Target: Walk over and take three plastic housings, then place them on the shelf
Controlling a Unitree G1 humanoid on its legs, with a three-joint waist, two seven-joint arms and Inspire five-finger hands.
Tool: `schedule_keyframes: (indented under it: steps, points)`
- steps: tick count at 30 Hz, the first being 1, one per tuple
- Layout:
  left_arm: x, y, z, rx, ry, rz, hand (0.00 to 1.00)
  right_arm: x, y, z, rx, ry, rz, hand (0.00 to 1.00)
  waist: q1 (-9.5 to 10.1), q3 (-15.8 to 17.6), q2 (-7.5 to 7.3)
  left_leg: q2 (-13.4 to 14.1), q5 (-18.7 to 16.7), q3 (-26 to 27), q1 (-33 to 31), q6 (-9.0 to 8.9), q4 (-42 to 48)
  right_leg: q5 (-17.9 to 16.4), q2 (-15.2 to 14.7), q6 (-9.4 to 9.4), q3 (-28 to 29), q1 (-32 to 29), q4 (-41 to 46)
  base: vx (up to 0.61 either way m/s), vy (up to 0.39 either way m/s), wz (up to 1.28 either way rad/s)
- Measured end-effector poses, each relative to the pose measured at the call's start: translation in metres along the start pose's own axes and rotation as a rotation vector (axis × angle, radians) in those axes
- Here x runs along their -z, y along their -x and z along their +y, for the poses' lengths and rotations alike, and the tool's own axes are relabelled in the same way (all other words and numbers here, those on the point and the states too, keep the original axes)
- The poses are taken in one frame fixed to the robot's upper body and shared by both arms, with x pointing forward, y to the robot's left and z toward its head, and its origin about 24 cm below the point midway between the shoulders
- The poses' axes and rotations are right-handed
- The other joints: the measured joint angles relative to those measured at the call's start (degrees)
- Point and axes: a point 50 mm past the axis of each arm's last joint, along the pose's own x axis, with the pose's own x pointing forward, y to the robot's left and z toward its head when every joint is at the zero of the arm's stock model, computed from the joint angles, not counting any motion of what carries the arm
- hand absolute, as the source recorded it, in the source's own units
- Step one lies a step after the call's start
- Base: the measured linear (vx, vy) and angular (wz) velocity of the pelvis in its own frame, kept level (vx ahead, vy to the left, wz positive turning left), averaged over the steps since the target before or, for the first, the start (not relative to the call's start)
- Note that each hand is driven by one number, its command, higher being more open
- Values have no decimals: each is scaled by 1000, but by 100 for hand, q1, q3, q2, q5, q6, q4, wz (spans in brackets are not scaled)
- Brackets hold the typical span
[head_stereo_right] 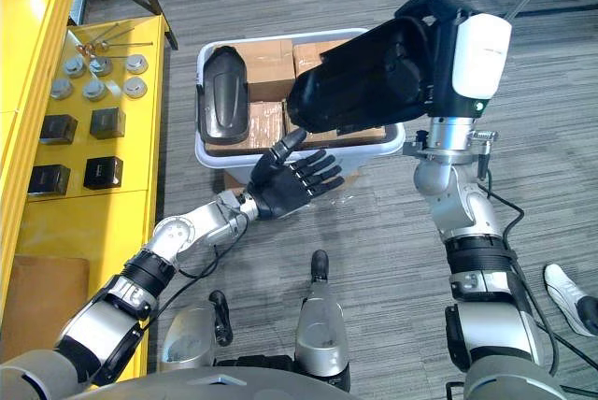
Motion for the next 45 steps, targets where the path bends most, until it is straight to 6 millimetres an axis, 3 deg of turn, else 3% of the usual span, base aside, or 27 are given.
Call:
schedule_keyframes:
  steps: [2,13,17,32,36,45]
  points:
    - [10,0,5,-20,13,38,100,-6,10,5,-9,-34,-13,0,12,-186,2,2,7,2,31,-11,-67,4,11,1,-1,6,-10,81,-1,1]
    - [35,0,20,-120,34,91,100,-49,32,18,-7,-221,-151,0,14,-499,-76,-19,4,78,307,-19,-272,-1,15,3,3,223,-186,33,4,-2]
    - [35,1,24,-136,78,10,100,-53,49,20,-30,-256,-125,0,14,-632,-114,-30,19,72,325,-33,-345,-1,13,3,-3,225,-212,11,-2,0]
    - [45,7,41,-162,201,-128,100,-62,80,35,0,-391,57,0,54,-781,-182,-45,46,61,417,-41,-460,-5,8,5,-8,278,-215,2,0,0]
    - [40,10,43,-159,242,-184,100,-60,93,34,1,-406,85,0,158,-796,-204,-50,47,63,422,-40,-459,-14,1,12,-12,281,-215,0,0,0]
    - [34,13,41,-144,259,-214,100,-65,101,36,75,-434,139,0,173,-849,-265,-96,55,52,443,-28,-482,-19,-41,26,-31,300,-215,0,0,0]
